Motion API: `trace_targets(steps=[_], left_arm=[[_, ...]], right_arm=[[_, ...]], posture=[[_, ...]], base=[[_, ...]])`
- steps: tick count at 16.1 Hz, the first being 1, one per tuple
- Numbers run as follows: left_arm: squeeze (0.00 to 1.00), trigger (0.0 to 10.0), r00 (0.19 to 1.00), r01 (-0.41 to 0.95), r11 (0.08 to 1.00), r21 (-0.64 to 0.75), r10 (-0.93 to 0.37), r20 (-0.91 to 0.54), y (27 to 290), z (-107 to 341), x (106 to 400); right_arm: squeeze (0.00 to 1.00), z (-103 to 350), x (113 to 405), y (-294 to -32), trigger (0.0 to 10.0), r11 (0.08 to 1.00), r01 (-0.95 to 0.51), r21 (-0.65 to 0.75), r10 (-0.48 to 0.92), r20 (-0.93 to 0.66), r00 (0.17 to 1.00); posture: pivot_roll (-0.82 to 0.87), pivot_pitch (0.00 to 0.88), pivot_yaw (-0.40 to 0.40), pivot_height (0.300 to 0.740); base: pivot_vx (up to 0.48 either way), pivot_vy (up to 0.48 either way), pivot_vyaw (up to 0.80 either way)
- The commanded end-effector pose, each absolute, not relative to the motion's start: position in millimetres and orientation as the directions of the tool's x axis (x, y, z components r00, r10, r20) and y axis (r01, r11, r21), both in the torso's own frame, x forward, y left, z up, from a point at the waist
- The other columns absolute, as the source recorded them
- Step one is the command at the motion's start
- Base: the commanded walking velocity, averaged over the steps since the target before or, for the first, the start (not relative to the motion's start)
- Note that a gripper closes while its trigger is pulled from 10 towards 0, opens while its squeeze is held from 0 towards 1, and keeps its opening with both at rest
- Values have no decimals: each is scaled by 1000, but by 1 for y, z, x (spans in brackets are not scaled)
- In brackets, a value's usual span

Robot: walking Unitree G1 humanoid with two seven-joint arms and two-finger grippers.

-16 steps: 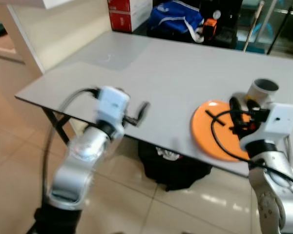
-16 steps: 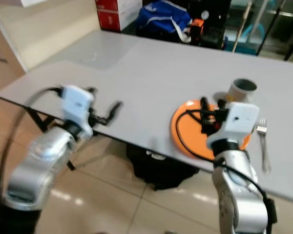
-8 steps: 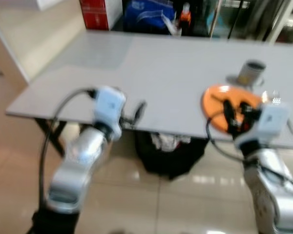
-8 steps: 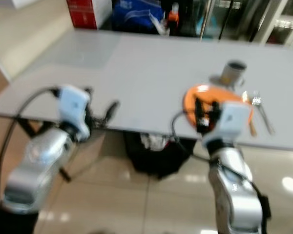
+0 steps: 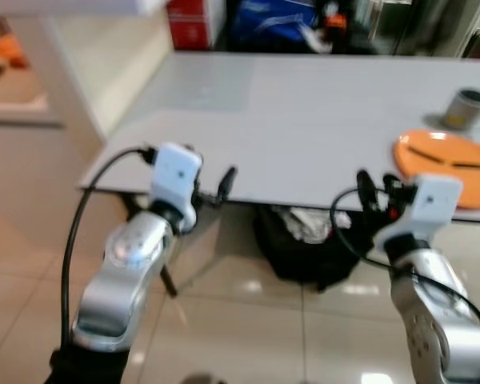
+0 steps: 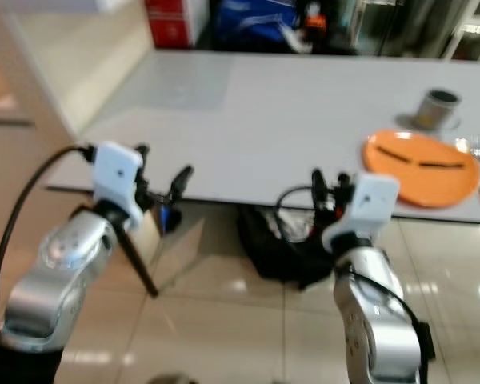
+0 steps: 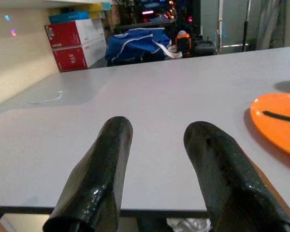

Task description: Setting the table

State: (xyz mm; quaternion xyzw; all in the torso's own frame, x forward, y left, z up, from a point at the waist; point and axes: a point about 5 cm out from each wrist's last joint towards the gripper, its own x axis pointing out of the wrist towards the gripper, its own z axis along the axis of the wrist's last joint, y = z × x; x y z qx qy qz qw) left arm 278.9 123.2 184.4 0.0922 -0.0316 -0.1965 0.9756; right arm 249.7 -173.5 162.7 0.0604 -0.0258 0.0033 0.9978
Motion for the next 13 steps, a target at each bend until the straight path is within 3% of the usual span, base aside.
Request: trace_targets(steps=[1, 12, 13], left_arm=[[0, 10000, 927, 360, 909, 208, -374, 33, 128, 187, 281], [0, 10000, 933, 336, 919, 204, -354, 59, 132, 194, 283], [0, 10000, 929, 341, 923, 179, -360, 83, 135, 196, 278]], right_arm=[[0, 167, 250, -171, 10000, 992, -19, 125, 10, 71, 997], [0, 172, 253, -166, 10000, 991, -52, 124, 42, 88, 995], [0, 174, 254, -161, 10000, 988, -102, 118, 90, 104, 991]], posture=[[38, 23, 27, 740], [42, 26, 22, 740], [44, 27, 16, 740]], base=[[0, 480, -800], [0, 480, -800], [0, 480, 0]])
